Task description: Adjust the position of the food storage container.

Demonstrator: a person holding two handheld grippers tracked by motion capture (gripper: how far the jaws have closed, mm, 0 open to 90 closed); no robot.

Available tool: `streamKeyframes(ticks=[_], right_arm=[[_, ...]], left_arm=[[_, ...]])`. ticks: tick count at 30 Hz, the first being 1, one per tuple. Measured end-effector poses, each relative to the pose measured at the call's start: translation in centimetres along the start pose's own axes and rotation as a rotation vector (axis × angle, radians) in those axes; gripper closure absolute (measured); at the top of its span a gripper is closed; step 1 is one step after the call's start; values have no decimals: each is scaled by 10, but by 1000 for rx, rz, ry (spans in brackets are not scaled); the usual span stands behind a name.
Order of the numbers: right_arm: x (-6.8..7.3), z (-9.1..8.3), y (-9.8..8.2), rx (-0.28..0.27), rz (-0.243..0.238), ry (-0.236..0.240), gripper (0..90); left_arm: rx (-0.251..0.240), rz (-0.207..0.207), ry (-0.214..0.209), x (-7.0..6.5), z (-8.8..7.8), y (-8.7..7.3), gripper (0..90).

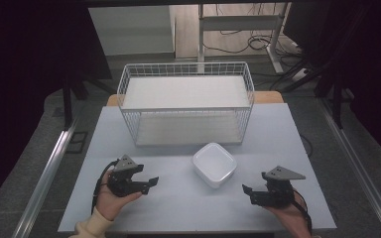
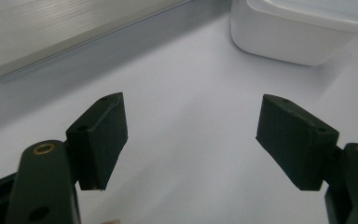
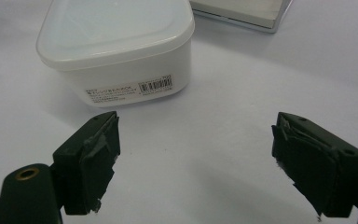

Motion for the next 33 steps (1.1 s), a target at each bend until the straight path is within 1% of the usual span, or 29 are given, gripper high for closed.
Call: streamKeyframes(ticks=[2, 5, 8, 17, 22, 26, 29, 31, 32, 33], right_arm=[[0, 0, 0, 3, -1, 1, 154], [-1, 1, 1, 10, 1, -1, 182], [-3, 2, 1, 15, -2, -5, 201], [-4, 2, 1, 12, -4, -11, 212], [-6, 0, 2, 8, 8, -19, 213], [-5, 0, 5, 16, 13, -6, 214], [-4, -1, 6, 37, 8, -8, 215], [-3, -2, 9, 38, 9, -9, 221], [-3, -4, 13, 31, 15, -6, 231], [-3, -4, 13, 31, 15, -6, 231]], left_arm=[[5, 5, 2, -1, 0, -1, 238], [12, -3, 3, -1, 0, -4, 237], [11, 0, 3, -1, -1, -5, 237], [9, -5, 0, 0, -1, -5, 234], [7, -8, 2, 1, -1, -4, 234], [8, -16, 3, 1, -2, -5, 233], [9, -19, 4, 1, -2, -5, 233], [6, -13, 4, 2, -3, -5, 233], [1, -15, 3, 3, -4, -4, 233], [1, -15, 3, 3, -4, -4, 233]])
Point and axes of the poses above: each handheld gripper's, and its own axes: z roughly forward along the jaws, y roughly out of its top, x roughly to its left, the point moved 9 cm from there along z, roughly forward along the jaws, and after that the axes turned 11 degrees about z, right-handed, at the moved point
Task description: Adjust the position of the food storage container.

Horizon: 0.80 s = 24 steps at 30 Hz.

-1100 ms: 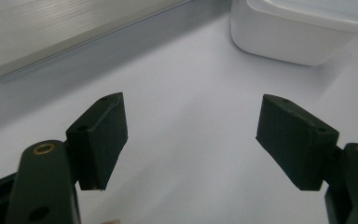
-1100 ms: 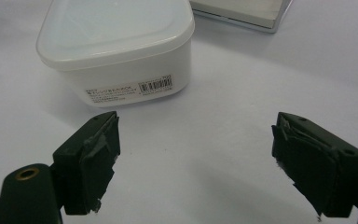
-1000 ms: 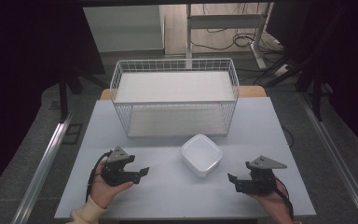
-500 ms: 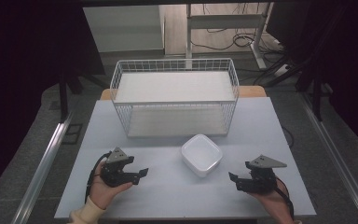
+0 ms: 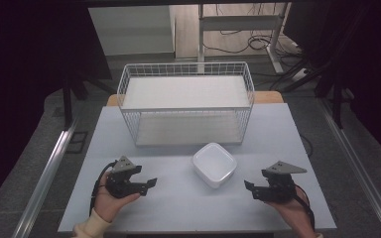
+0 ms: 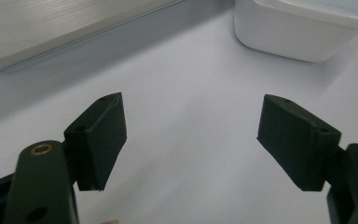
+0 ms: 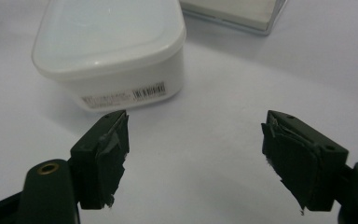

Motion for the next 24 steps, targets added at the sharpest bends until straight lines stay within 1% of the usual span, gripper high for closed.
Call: streamKeyframes(ticks=[2, 4, 6, 7, 8, 12, 15, 18, 19, 20, 22, 24], right_arm=[[1, -2, 7, -8, 3, 2, 238], [2, -3, 14, -9, -1, -1, 242], [2, -3, 21, -9, -6, -5, 250], [3, -3, 27, -11, -4, -3, 259], [3, -3, 27, -11, -4, -3, 259], [5, -1, 43, -11, -1, 7, 285], [7, 4, 56, -4, -3, 13, 315], [7, 11, 68, 4, -7, 14, 342], [7, 18, 76, 11, -3, 20, 366], [7, 18, 76, 11, -3, 20, 366], [9, 24, 81, 25, -2, 34, 389], [11, 34, 87, 47, -25, 29, 424]], left_arm=[[-1, 0, 1, 2, -1, 0, 233], [-1, -5, -1, 2, -1, -1, 234], [4, -1, -4, 2, 0, -2, 235], [5, 3, -8, 2, 1, -2, 235], [5, 3, -8, 2, 1, -2, 235], [-2, -5, -11, 3, 0, -1, 235], [-7, -11, -7, 4, -2, -1, 235], [-5, -8, -7, 4, -2, -1, 235], [-4, -5, -8, 4, -2, -1, 235], [-3, -5, -8, 4, -2, -1, 235], [-1, -5, -9, 4, -2, -1, 235], [-1, -10, -6, 5, -1, -2, 235]])
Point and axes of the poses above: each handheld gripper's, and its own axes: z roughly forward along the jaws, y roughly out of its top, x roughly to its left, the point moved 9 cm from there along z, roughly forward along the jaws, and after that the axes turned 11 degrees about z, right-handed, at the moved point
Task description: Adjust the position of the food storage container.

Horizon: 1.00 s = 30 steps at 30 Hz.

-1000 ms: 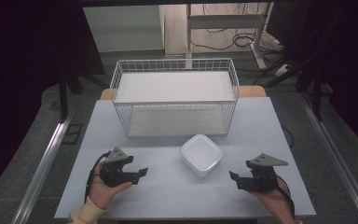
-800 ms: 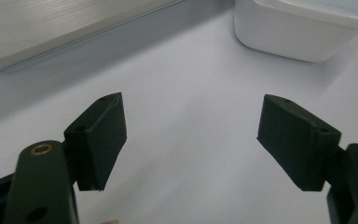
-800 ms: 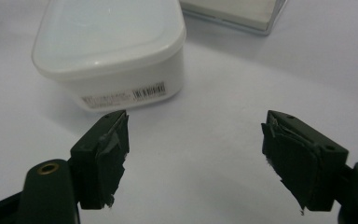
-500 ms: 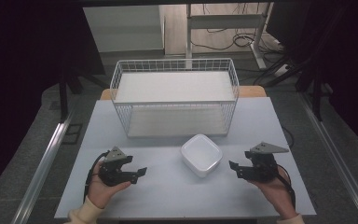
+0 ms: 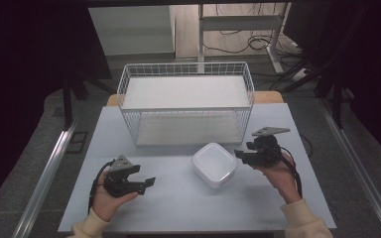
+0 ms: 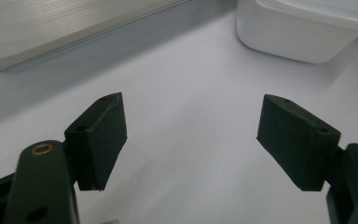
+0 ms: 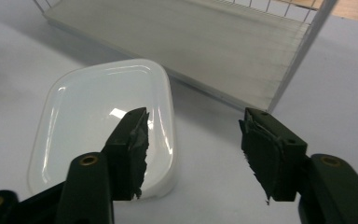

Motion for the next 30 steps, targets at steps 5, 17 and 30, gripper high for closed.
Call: streamKeyframes(ticks=[5, 17, 30], right_arm=[[2, 11, 6, 20, -26, 9, 457], [-5, 37, 13, 67, -65, -34, 815], [-6, 66, 5, 138, -152, -60, 889]], left_arm=[[3, -2, 2, 0, 1, 0, 235], [8, 8, 8, -2, 2, 1, 235], [10, 8, 7, -1, 2, -1, 236]])
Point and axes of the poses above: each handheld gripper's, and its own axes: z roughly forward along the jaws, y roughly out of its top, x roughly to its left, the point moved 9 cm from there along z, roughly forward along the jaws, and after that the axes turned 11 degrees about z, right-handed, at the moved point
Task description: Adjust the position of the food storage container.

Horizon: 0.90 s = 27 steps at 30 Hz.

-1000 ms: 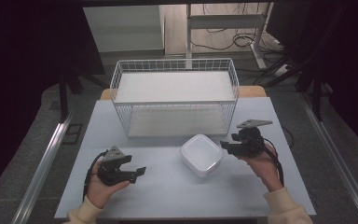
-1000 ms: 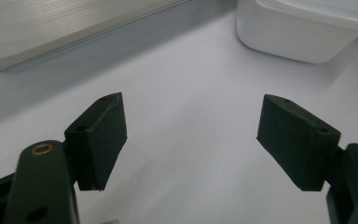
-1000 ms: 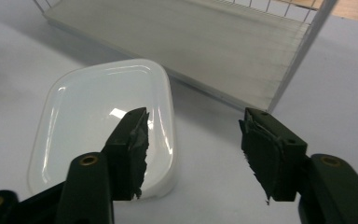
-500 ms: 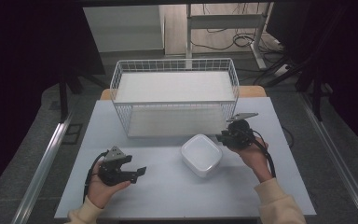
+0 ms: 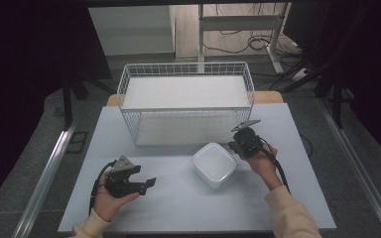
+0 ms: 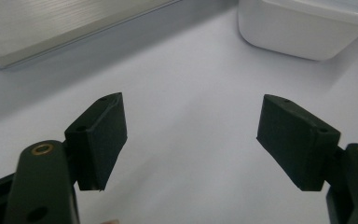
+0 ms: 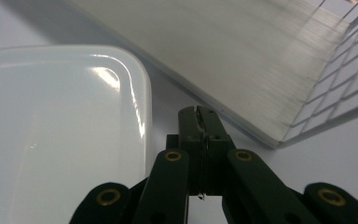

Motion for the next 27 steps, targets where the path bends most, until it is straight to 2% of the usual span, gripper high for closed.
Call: streamKeyframes(ticks=[6, 10, 15, 17, 19, 27], right_arm=[[6, 8, -6, 37, -27, 9, 890], [7, 10, -8, 49, -40, -4, 891], [10, 7, -14, 64, -35, 22, 891], [13, 5, -17, 66, -42, 32, 891], [19, 3, -21, 67, -49, 64, 891], [32, 0, -27, 72, -45, 106, 891]], left_arm=[[4, 4, -1, 0, 0, -1, 236], [4, 5, -2, -1, 0, -1, 236], [4, 5, -1, -1, 0, -1, 236], [4, 4, -1, 0, 1, -1, 236], [6, 4, 0, 0, 1, -1, 236], [4, 5, 4, -1, 1, -1, 236]])
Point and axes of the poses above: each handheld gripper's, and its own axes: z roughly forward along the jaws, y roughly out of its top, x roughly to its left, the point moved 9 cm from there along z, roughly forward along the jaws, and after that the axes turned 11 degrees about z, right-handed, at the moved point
